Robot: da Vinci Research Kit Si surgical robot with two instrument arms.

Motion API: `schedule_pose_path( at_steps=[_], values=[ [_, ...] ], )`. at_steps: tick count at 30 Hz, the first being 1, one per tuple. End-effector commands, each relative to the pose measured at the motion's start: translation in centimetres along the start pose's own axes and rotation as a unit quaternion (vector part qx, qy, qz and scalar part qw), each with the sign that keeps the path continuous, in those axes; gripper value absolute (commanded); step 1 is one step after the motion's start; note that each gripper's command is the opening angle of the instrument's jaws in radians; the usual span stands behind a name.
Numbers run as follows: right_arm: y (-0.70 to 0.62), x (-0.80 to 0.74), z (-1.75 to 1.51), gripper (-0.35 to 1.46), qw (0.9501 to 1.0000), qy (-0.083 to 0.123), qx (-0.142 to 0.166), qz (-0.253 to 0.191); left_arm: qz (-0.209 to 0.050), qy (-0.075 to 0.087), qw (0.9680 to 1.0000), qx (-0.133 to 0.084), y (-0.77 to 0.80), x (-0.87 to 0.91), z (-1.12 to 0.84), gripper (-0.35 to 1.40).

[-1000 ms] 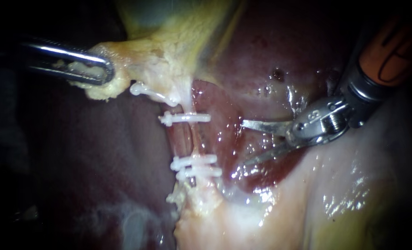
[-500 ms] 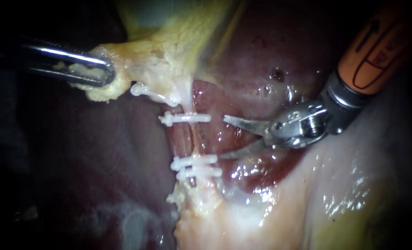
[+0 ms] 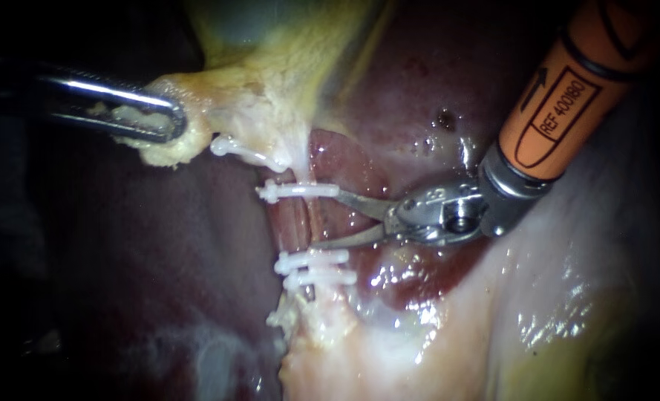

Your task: Go to the cutting position right tube

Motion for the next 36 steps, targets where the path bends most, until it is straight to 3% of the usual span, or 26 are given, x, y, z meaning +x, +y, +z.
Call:
schedule_pose_path(
  at_steps=[1, 18, 31, 36],
  values=[
    [0.01, 0.0, 0.02, 1.42, 1.0, 0.0, 0.003, 0.003, 0.0, 0.0, 1.0, 0.0, 0.0, 0.0, 0.0, -0.35],
    [0.11, 0.02, 0.32, 1.41, 0.999, 0.014, 0.043, 0.003, 0.0, -0.001, 1.0, -0.001, 0.02, 0.0, 0.01, -0.35],
    [0.08, 0.0, 0.62, 1.39, 0.9963, 0.016, 0.085, -0.006, 0.0, 0.0, 1.0, 0.0, 0.02, 0.0, 0.03, -0.35],
    [0.09, 0.0, 0.66, 1.39, 0.9959, 0.02, 0.088, -0.007, 0.0, 0.0, 1.0, 0.0, 0.02, 0.0, 0.03, -0.35]
  ],
)
